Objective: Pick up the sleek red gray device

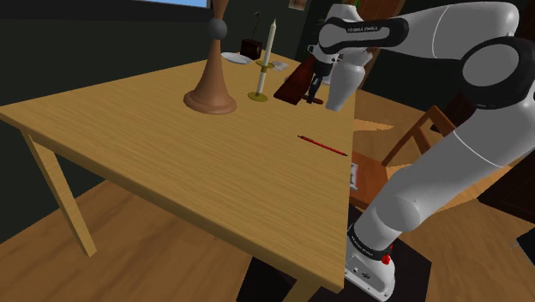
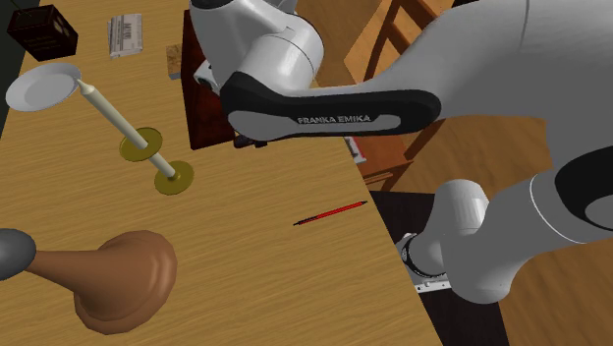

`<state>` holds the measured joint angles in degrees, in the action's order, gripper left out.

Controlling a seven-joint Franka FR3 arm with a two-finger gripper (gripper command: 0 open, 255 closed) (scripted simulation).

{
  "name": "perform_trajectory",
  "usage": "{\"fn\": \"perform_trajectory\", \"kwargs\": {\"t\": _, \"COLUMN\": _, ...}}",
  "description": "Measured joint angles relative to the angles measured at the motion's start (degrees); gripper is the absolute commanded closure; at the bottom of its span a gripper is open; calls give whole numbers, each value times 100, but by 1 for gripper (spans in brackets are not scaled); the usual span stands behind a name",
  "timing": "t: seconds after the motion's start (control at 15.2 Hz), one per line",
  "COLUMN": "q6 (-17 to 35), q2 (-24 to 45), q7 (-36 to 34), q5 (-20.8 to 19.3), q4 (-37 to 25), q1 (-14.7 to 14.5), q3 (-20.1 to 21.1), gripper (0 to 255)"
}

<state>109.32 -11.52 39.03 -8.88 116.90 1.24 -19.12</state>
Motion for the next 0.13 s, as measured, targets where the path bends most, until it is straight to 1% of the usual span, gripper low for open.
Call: {"fn": "perform_trajectory", "kwargs": {"t": 0.13, "q6": -117, "q2": -21, "q7": 0, "q5": 1, "q4": -97, "q1": -5, "q3": 11, "gripper": 255}}
